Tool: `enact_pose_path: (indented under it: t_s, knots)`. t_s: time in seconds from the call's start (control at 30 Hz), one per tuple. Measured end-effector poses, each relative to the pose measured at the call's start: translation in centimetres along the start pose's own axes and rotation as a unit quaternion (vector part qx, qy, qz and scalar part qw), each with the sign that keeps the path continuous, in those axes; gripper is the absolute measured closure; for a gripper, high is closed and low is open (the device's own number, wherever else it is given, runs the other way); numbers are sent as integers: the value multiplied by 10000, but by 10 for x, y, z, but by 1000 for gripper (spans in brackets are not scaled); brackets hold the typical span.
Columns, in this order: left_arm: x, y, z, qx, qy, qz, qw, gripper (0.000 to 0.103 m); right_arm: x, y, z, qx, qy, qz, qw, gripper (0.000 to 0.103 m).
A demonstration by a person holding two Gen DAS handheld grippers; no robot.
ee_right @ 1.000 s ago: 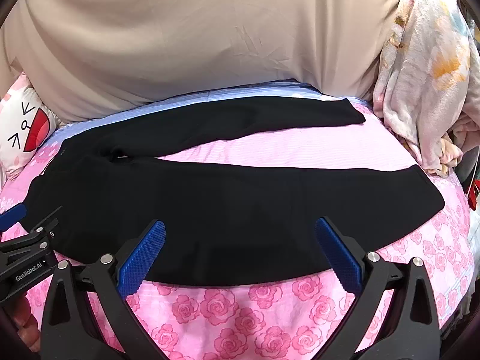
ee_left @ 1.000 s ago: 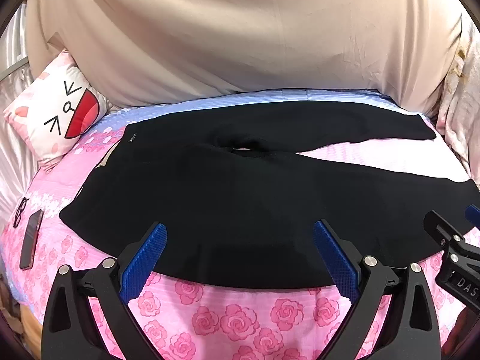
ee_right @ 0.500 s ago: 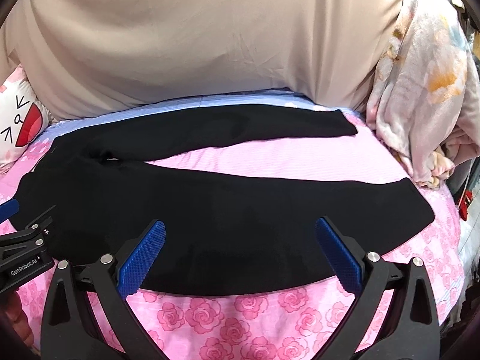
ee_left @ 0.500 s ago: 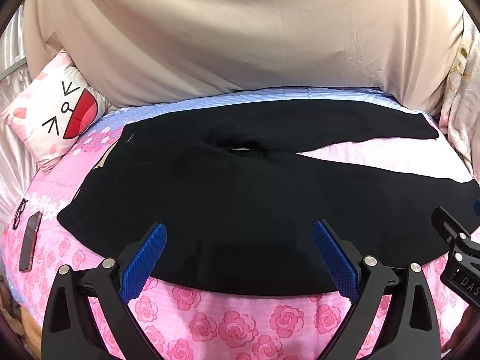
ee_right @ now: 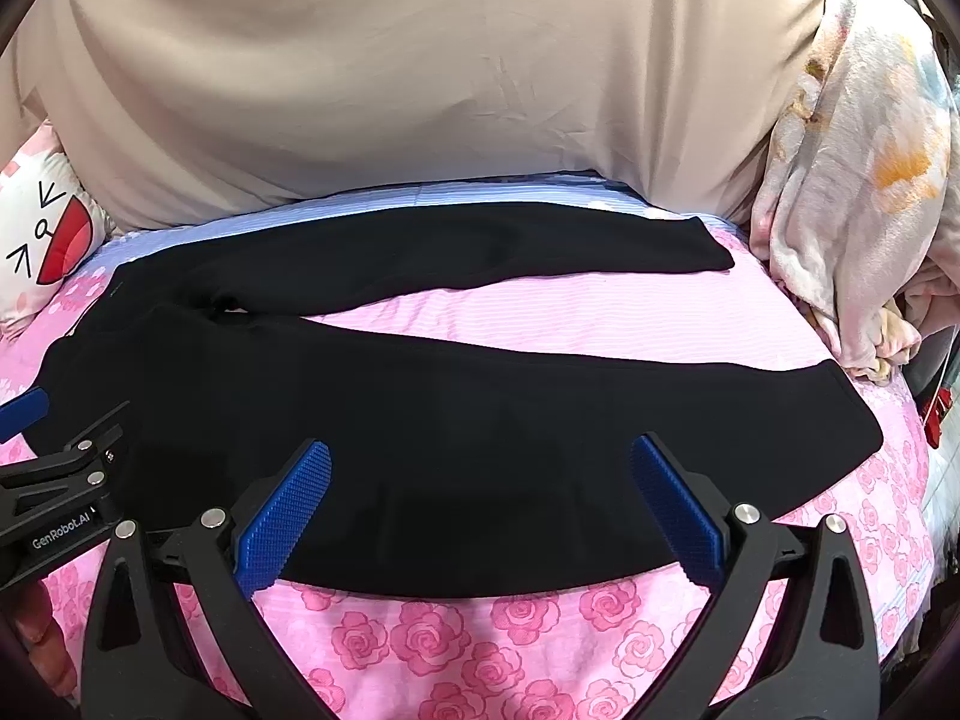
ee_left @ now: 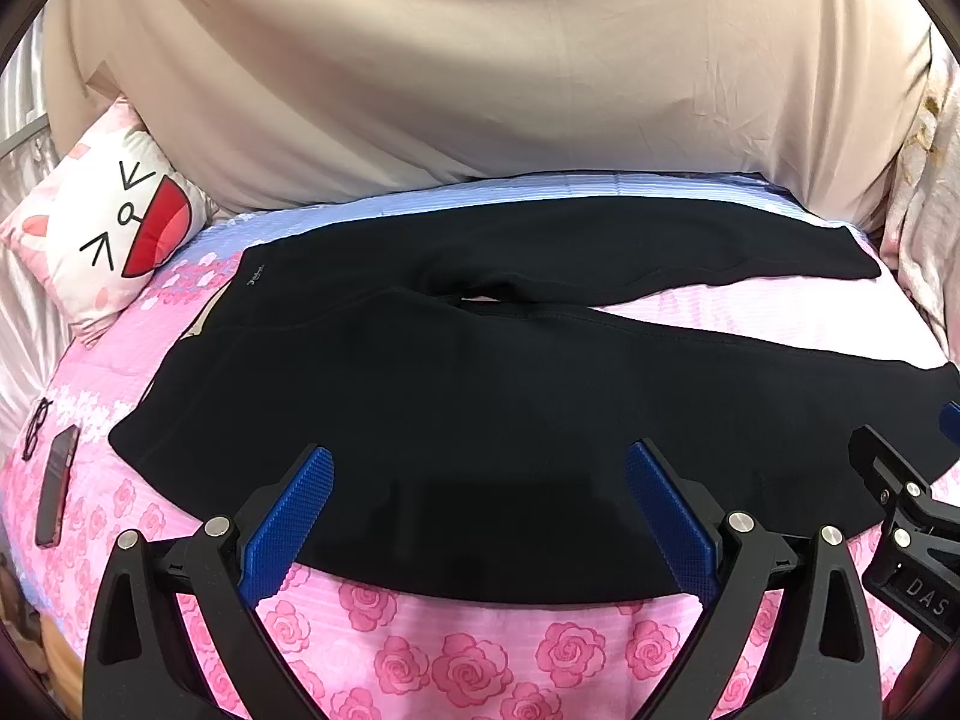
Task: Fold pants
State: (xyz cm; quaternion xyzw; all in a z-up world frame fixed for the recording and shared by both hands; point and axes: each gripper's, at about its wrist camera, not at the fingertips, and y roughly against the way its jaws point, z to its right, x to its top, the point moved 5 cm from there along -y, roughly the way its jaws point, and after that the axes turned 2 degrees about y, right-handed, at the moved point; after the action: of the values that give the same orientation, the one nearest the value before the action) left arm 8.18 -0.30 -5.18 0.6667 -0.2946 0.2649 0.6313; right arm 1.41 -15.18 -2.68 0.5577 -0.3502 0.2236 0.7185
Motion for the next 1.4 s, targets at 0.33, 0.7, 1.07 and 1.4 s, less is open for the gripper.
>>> enact_pose_path:
  t_s: [0.33, 0.7, 1.07, 1.4]
  knots:
    - [1, 3, 2, 10, -14, 27, 10000, 8, -2, 4, 1, -30, -36, 43, 10000, 5]
    - [2, 3, 2, 19, -23, 51, 10000, 8, -2, 5, 4, -29, -54, 42, 10000, 5]
    - [2, 1, 2, 26, -18, 37, 10000, 8, 0, 3, 5, -20, -36, 18, 10000, 5]
    - [3, -2, 2, 19, -29, 19, 10000, 8, 2, -2, 3, -7, -18, -10, 10000, 5]
